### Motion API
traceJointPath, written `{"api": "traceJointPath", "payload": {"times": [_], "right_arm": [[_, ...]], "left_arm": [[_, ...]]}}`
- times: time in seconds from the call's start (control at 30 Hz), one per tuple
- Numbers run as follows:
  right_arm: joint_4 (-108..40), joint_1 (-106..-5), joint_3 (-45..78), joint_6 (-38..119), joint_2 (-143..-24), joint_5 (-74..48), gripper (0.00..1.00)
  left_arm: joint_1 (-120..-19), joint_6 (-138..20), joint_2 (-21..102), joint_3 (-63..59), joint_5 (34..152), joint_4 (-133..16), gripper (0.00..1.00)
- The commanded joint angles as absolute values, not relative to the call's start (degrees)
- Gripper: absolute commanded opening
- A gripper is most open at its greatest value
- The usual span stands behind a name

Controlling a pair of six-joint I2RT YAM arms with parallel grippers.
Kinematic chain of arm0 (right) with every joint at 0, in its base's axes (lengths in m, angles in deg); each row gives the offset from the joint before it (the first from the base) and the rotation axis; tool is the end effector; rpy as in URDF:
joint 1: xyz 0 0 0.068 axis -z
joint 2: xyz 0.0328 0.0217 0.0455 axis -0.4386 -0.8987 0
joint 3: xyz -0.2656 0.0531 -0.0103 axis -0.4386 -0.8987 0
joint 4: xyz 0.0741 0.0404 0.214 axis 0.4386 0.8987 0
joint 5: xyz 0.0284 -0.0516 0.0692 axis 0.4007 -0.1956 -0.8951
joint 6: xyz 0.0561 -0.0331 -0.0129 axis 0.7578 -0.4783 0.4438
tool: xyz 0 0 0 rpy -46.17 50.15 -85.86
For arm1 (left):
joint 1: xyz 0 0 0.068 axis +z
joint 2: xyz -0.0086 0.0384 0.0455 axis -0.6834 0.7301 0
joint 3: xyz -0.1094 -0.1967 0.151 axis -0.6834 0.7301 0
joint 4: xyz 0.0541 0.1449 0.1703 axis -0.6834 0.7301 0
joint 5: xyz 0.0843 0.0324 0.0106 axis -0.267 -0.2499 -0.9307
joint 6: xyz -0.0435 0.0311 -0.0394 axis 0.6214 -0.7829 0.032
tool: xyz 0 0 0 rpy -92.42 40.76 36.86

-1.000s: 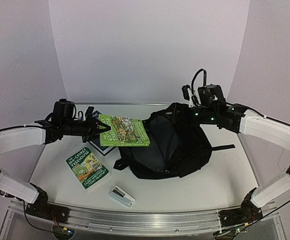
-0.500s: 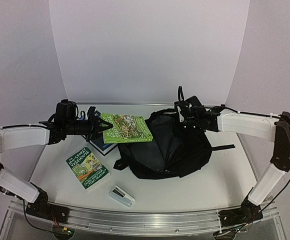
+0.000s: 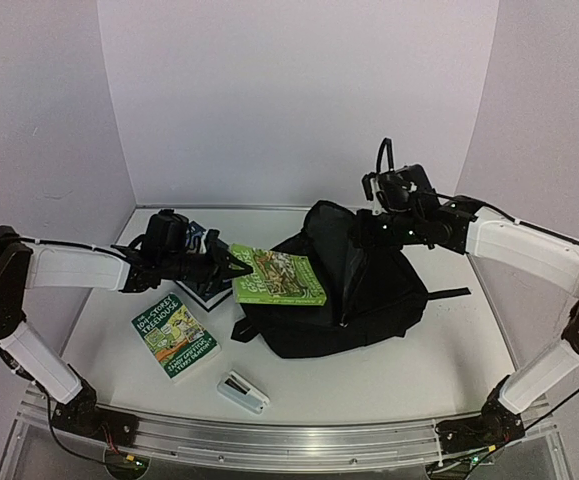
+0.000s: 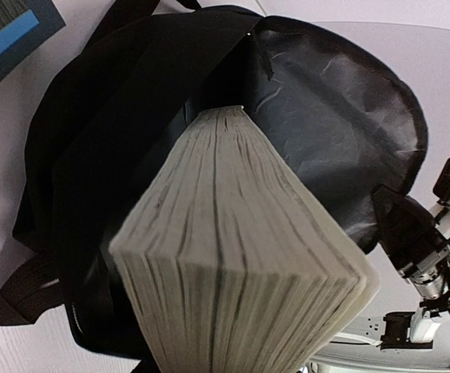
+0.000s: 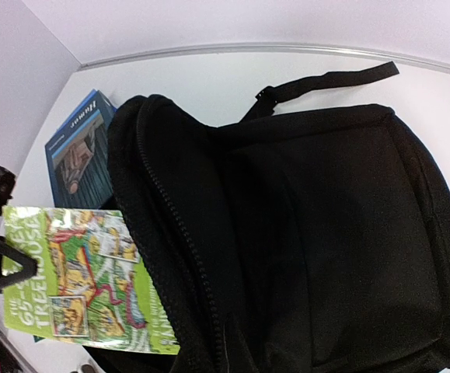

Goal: Pack the student bag
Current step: Place the book in the student bag.

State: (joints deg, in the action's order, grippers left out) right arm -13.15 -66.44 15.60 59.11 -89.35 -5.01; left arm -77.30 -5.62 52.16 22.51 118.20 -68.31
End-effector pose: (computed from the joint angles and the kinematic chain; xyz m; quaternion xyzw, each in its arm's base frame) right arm 0.2520 0.2140 0.3173 -0.1141 0.8760 0.2505 0.3961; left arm 0.2426 -0.1998 0.2317 -0.0755 0.8304 -0.5354 0.1345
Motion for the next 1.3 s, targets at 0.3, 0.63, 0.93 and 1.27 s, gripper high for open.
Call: {"api": "traceJointPath", "payload": {"times": [0.3,0.63,0.93,1.27], "right_arm": [[-19.44,-66.30,16.19,62.66,-85.88,-8.75,0.00],[-23.69,-66.27,13.36,64.41,-84.69,-12.84,0.00],[-29.56,-66.79,11.88,67.27,-84.60,-16.47,0.00],[-31.26,-67.51,11.16,68.18,-85.30,-16.53,0.00]], "left_arm": [[-81.01,-0.61,64.84,12.73,116.11,-86.21,0.00],[-83.19,3.14,74.61,5.14,116.49,-97.82,0.00],[-86.64,1.50,81.88,-1.89,113.16,-98.14,0.00],[-90.25,-0.72,90.76,-11.47,110.12,-96.90,0.00]]}}
